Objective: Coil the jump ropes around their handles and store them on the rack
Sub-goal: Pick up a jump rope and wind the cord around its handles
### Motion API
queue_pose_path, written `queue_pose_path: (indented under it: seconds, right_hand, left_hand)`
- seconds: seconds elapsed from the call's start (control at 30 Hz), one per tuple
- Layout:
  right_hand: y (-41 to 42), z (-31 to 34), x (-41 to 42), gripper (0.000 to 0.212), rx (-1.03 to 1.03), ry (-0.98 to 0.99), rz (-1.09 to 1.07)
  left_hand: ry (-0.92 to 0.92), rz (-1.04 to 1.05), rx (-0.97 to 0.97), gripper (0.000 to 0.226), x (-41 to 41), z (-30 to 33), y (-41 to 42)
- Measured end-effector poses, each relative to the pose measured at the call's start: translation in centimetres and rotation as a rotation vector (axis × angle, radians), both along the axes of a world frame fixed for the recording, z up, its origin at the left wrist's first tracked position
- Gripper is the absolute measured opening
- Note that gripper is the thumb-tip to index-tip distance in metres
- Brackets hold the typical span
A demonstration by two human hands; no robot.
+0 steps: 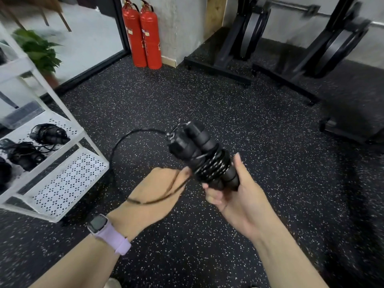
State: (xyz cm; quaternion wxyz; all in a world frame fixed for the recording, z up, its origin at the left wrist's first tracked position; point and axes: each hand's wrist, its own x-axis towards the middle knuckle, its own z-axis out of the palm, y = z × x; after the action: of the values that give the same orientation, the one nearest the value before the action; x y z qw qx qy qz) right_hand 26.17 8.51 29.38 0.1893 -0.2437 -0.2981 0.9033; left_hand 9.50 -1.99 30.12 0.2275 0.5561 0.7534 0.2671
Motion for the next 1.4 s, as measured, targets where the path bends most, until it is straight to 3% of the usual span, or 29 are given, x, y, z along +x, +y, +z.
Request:
queue_pose_path:
  seconds: [0.13, 0.23, 0.3, 0.4, 0.47, 0.6, 0.77, 0.97, 1.13, 1.3, 1.4]
  right_hand:
    - [0.4, 0.2, -0.3, 0.067, -0.078, -0.085, -0.234]
    - [1.0, -0.2, 0.0, 0.065, 0.033, -0.229, -0.353]
    - [1.2, -0.6, 0.4, 0.057, 0.266, -0.477, -0.394]
    - [1.2, -1.0, 1.2, 0.044, 0.764, -0.826, -0.289]
    - [1.0, -1.2, 1.6, 0.036, 0.964, -0.878, -0.185]
    - [0.7, -1.5, 1.6, 0.033, 1.119, -0.956, -0.014]
    - [0.3, -1.7, 1.6, 0.033, 1.14, -0.97, 0.132]
    - [0.3, -1.4, 2.4, 0.037, 1.159, -0.885, 0.457]
    - [0.9, -0.2, 3.1, 0.047, 0.942, -0.728, 0.557]
    - [0.8, 0.6, 3.4, 0.023, 0.69, -0.525, 0.391]
    - [0.7, 0.1, 3.0, 0.041, 0.518, -0.486, 0.248]
  left_hand:
    - [0.176, -0.03, -0.1, 0.051, 0.0, -0.3, -0.4]
    - [0.28, -0.042, -0.124, 0.043, -0.4, -0.3, -0.3]
    - [0.326, -0.048, -0.129, 0.036, -0.6, -0.4, -0.3]
    - [0.379, -0.059, -0.102, 0.029, -0.8, -0.5, -0.5]
    - [0.405, -0.071, -0.079, 0.03, -1.0, -0.5, -0.5]
    - [0.456, -0.126, -0.025, 0.021, -1.0, -0.6, -0.5]
    - [0.522, -0.194, -0.095, 0.034, -1.1, -0.7, -0.4]
    - [0.461, -0.299, -0.178, 0.062, -1.6, -0.7, -0.6]
    - [0.4, -0.242, -0.07, 0.088, -2.1, -0.6, -1.1]
    - [0.36, -0.227, 0.005, 0.071, -2.1, 0.4, -1.1]
    - [0.075, -0.09, -0.023, 0.051, -1.0, 1.3, -0.5]
